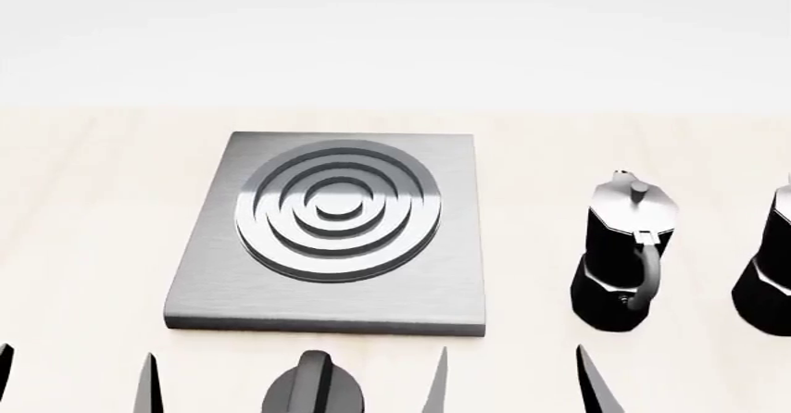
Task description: Put both moka pots on the stove.
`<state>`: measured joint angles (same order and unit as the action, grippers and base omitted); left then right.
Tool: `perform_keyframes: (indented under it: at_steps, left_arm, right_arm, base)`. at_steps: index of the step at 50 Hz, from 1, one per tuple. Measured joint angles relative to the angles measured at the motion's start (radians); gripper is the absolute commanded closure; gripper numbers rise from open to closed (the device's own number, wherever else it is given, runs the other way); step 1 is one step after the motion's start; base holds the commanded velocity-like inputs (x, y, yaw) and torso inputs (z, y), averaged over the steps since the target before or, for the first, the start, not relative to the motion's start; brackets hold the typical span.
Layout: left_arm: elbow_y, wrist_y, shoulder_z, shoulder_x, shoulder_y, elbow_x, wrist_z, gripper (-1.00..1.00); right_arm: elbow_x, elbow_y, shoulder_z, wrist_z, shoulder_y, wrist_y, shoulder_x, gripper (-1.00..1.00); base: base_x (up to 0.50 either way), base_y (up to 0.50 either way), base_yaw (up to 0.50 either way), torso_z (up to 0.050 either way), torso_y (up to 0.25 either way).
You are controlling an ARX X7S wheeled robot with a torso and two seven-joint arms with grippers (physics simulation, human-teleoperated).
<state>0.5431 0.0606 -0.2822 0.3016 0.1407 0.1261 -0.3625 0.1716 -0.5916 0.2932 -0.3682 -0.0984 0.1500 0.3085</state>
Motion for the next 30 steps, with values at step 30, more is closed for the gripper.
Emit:
perform_keyframes:
  at_steps: [30]
  left_arm:
    - [-0.002,-0.018,0.01,0.014,0.001,0.029,-0.014,-1.0]
  right_arm:
    - [0.233,-0.044,-0.208,-0.038,0.325,0.442,0.122,-1.0]
  base:
    - [0.0,0.0,0.0,0.0,0.0]
